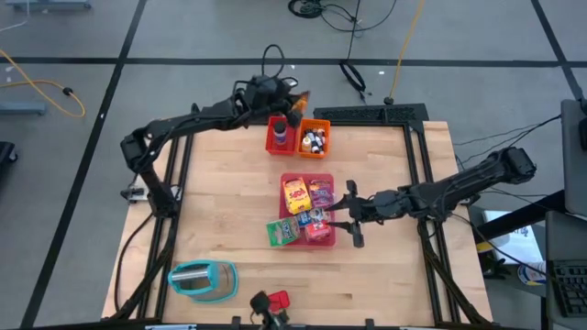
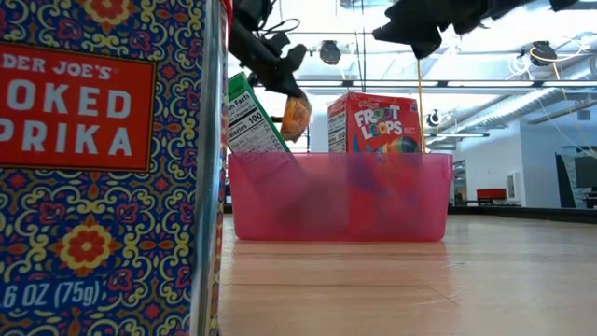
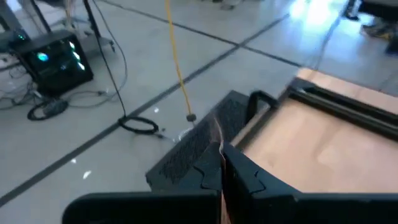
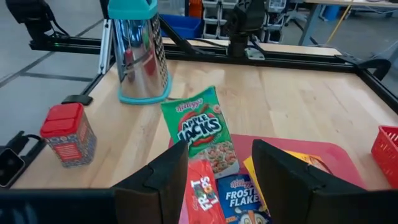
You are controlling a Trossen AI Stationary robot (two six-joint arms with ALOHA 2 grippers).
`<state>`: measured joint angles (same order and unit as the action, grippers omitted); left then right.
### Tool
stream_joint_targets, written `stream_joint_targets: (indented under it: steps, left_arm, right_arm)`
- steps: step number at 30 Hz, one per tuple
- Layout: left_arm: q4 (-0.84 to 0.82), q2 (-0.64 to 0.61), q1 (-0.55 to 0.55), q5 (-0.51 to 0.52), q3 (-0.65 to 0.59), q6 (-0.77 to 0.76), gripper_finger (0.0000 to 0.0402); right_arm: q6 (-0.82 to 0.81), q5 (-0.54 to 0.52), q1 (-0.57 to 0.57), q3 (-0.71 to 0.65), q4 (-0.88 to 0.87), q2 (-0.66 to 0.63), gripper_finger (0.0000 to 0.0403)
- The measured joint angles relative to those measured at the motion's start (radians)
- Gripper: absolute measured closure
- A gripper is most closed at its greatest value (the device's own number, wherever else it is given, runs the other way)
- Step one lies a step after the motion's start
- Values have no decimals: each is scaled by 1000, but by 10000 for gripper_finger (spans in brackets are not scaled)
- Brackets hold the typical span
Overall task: Pick & Place Kitchen Items
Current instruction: Put the orange seasoning pack into the red basket
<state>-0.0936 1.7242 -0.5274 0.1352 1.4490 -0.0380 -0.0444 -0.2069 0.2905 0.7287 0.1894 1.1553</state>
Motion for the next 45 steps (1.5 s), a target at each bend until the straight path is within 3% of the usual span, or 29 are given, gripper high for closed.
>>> stream_joint_targets:
  steps: [12,18,24,45]
  left_arm:
    - [130,131,-89,-14,0,-48,401]
    - [179,188,-109,-23,0,-109,401]
    - [84,188,-121,30,0,-137,401]
    - [-37,194,-113,-8,0,-99,401]
  right_arm:
    - [9,-1,-1,-146,245,0,232]
    - [12,-1,-1,-155,253,0,232]
    - [18,-1,-1,-155,248,0,232]
    - [23,-1,-1,-155,255,0,232]
